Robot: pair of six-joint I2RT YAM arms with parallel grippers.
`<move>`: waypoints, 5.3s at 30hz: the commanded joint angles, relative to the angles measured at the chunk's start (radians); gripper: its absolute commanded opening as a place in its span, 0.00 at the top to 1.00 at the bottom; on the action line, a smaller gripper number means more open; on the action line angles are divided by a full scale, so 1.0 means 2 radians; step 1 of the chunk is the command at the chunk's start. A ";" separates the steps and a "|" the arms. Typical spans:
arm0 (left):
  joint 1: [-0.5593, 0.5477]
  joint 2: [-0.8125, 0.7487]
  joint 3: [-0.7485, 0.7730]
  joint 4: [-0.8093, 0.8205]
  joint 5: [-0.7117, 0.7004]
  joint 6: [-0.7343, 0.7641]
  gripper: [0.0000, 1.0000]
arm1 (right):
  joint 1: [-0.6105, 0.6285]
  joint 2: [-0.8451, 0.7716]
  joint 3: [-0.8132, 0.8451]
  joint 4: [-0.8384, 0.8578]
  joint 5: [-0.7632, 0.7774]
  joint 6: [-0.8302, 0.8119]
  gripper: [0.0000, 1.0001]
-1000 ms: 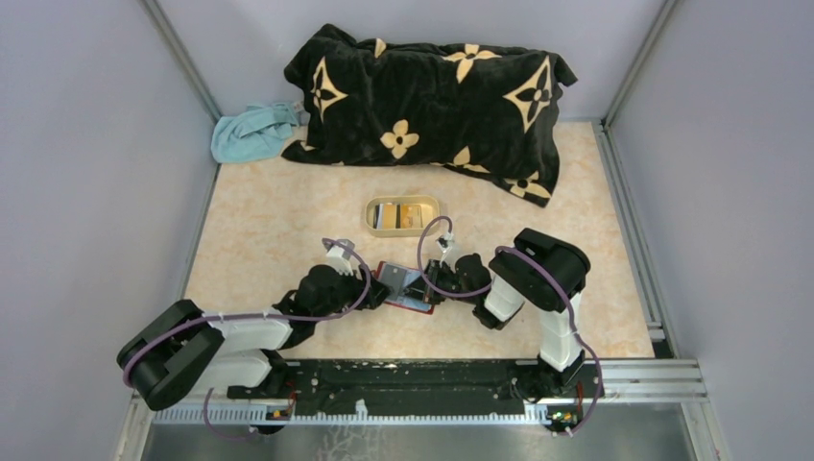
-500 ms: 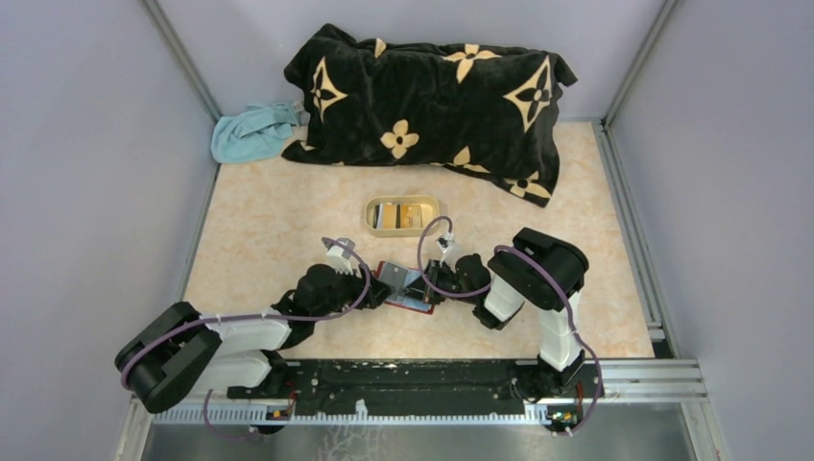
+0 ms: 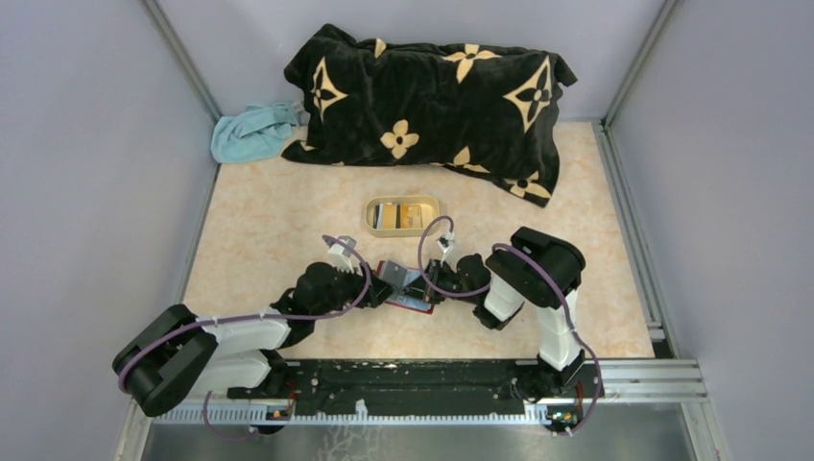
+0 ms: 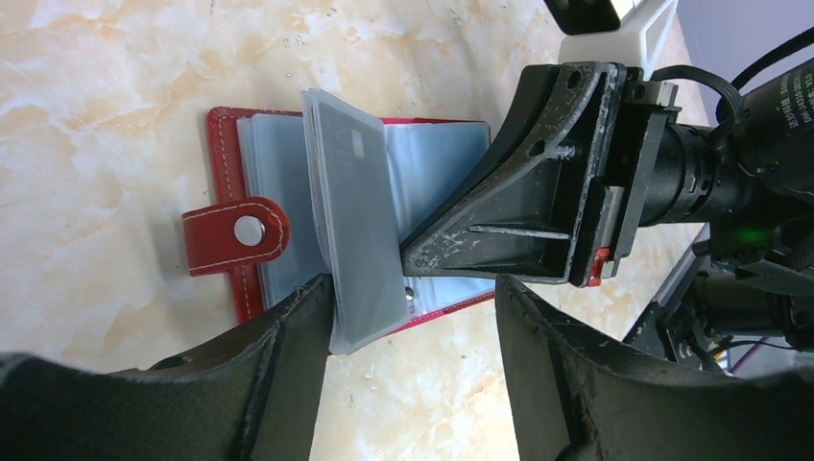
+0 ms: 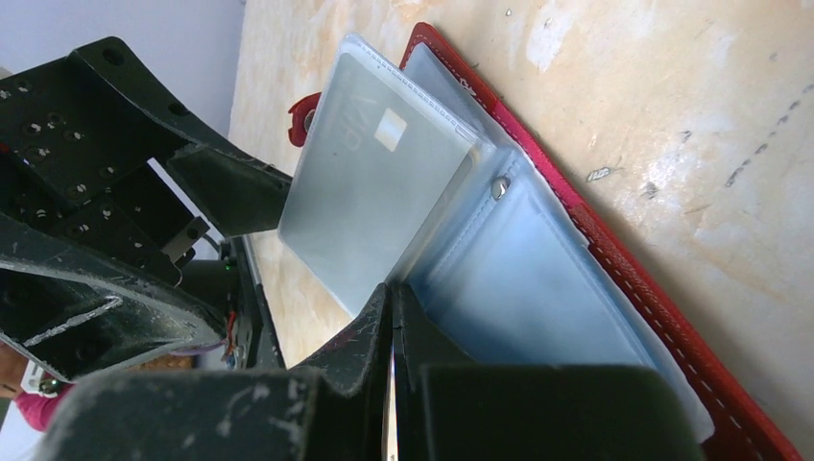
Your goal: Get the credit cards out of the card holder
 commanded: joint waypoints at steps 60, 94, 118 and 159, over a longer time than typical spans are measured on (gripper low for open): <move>-0.003 0.070 0.023 0.072 0.071 -0.020 0.66 | 0.028 -0.232 0.100 -0.369 0.146 -0.145 0.31; -0.003 0.031 0.015 0.036 0.041 -0.006 0.65 | 0.031 -0.230 0.054 -0.357 0.155 -0.139 0.34; -0.003 0.058 0.018 0.036 0.043 0.001 0.65 | 0.031 -0.230 0.054 -0.355 0.153 -0.138 0.34; -0.003 0.023 0.019 -0.004 0.028 0.014 0.65 | 0.031 -0.198 0.062 -0.336 0.128 -0.143 0.30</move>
